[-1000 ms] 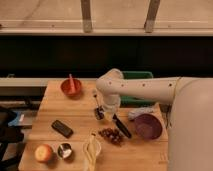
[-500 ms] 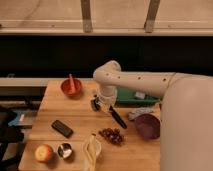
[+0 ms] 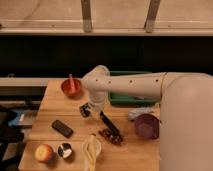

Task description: Wipe table surface with brush

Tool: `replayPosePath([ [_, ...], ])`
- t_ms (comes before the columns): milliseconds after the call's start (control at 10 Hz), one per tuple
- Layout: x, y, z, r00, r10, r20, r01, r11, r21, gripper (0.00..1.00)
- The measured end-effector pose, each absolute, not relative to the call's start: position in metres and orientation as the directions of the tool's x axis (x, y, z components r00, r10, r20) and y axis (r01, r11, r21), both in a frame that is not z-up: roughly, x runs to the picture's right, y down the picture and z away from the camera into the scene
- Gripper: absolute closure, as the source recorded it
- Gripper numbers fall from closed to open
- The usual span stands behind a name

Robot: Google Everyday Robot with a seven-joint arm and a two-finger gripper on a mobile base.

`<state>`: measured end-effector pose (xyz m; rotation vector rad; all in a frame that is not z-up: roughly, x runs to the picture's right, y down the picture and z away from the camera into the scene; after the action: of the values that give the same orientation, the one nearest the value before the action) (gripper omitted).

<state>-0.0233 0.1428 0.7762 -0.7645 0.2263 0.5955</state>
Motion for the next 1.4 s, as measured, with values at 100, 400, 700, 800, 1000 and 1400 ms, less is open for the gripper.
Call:
replayPosePath([
  [100, -0.013, 0.149, 0.776, 0.803, 0.424, -0.418, -0.596, 0.56, -0.576, 0.87],
  [400, 0.051, 0.16, 0.779, 0.737, 0.452, -0.502, -0.676, 0.515, -0.527, 0.87],
  [700, 0.08, 0.153, 0.785, 0.717, 0.468, -0.517, -0.696, 0.508, -0.507, 0.87],
  [800, 0.079, 0.149, 0.787, 0.72, 0.469, -0.512, -0.694, 0.512, -0.506, 0.87],
  [1000, 0.064, 0.14, 0.792, 0.734, 0.465, -0.496, -0.679, 0.526, -0.512, 0.87],
  [1400, 0.008, 0.138, 0.799, 0.762, 0.436, -0.479, -0.647, 0.54, -0.538, 0.87],
])
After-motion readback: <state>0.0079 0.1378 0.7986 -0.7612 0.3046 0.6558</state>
